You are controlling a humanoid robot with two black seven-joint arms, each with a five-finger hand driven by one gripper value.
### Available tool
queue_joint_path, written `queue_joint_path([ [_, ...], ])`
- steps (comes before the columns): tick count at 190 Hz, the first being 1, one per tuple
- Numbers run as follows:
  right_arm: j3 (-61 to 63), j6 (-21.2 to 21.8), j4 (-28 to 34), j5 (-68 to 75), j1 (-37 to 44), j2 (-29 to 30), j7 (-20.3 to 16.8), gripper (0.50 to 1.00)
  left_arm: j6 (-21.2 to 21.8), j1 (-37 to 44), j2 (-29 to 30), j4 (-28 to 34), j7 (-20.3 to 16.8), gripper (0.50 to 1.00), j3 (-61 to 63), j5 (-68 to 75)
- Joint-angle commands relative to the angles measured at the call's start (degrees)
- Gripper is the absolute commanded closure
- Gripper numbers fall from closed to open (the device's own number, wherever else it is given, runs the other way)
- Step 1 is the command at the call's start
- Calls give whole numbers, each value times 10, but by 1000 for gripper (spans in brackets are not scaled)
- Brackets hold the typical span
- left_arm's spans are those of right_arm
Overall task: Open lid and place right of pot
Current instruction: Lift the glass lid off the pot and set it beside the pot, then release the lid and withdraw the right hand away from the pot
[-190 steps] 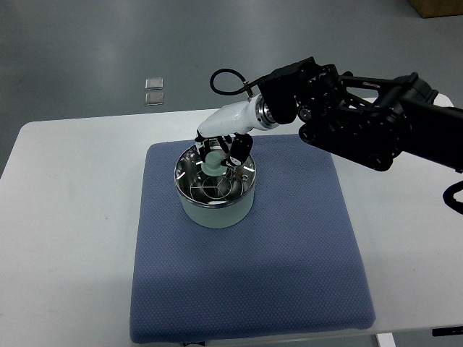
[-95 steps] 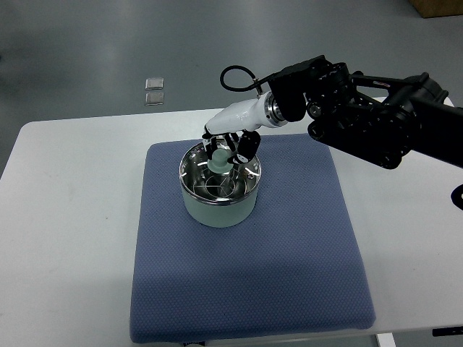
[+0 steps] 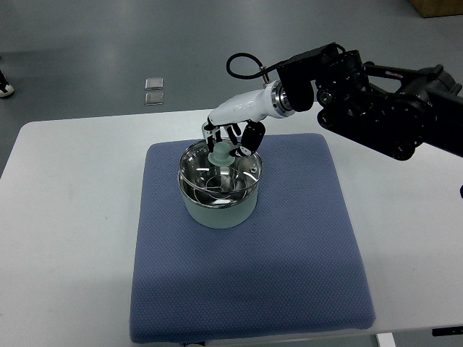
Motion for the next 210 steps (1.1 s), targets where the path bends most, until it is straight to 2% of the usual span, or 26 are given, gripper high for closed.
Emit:
queue_joint_path([
  [1, 22, 25, 17, 6, 4, -26, 1, 1000, 0, 0, 0, 0, 0, 500, 0, 0],
  [37, 48, 26, 61, 14, 7, -112, 18, 1000, 0, 0, 0, 0, 0, 500, 0, 0],
  [47, 48, 26, 61, 14, 7, -112, 18, 1000, 0, 0, 0, 0, 0, 500, 0, 0],
  [48, 48, 26, 69, 14, 3, -139, 23, 1000, 0, 0, 0, 0, 0, 500, 0, 0],
  [54, 48, 26, 71, 14, 1, -154, 27, 1000, 0, 0, 0, 0, 0, 500, 0, 0],
  [67, 48, 26, 71, 14, -1, -158, 30, 1000, 0, 0, 0, 0, 0, 500, 0, 0],
  [68, 48, 26, 71, 13, -15, -179, 40, 1000, 0, 0, 0, 0, 0, 500, 0, 0],
  [86, 45, 13, 70, 12, -40, -208, 52, 1000, 0, 0, 0, 0, 0, 500, 0, 0],
  [179, 39, -60, 58, 5, -158, -192, 48, 1000, 0, 0, 0, 0, 0, 500, 0, 0],
  [186, 40, -61, 53, 5, -162, -179, 48, 908, 0, 0, 0, 0, 0, 500, 0, 0],
  [187, 40, -61, 53, 5, -162, -179, 48, 908, 0, 0, 0, 0, 0, 500, 0, 0],
  [188, 40, -62, 53, 5, -163, -179, 48, 879, 0, 0, 0, 0, 0, 500, 0, 0],
  [189, 40, -62, 53, 5, -163, -179, 48, 879, 0, 0, 0, 0, 0, 500, 0, 0],
  [190, 40, -63, 53, 5, -163, -177, 48, 847, 0, 0, 0, 0, 0, 500, 0, 0],
  [191, 40, -63, 53, 5, -163, -177, 48, 846, 0, 0, 0, 0, 0, 500, 0, 0],
  [192, 40, -64, 53, 6, -163, -175, 48, 806, 0, 0, 0, 0, 0, 500, 0, 0],
  [193, 40, -64, 53, 6, -163, -175, 48, 805, 0, 0, 0, 0, 0, 500, 0, 0],
  [194, 40, -65, 53, 6, -163, -175, 48, 765, 0, 0, 0, 0, 0, 500, 0, 0],
  [195, 40, -65, 53, 6, -163, -175, 48, 765, 0, 0, 0, 0, 0, 500, 0, 0],
  [196, 41, -67, 52, 7, -164, -174, 48, 724, 0, 0, 0, 0, 0, 500, 0, 0],
  [197, 41, -67, 52, 7, -164, -174, 48, 724, 0, 0, 0, 0, 0, 500, 0, 0],
  [198, 42, -68, 52, 9, -164, -173, 48, 691, 0, 0, 0, 0, 0, 500, 0, 0],
  [200, 42, -69, 52, 9, -164, -173, 48, 691, 0, 0, 0, 0, 0, 500, 0, 0],
  [202, 42, -74, 52, 13, -166, -173, 48, 638, 0, 0, 0, 0, 0, 500, 0, 0],
  [206, 43, -79, 52, 14, -168, -172, 48, 603, 0, 0, 0, 0, 0, 500, 0, 0],
  [210, 45, -82, 52, 15, -169, -172, 48, 593, 0, 0, 0, 0, 0, 500, 0, 0],
])
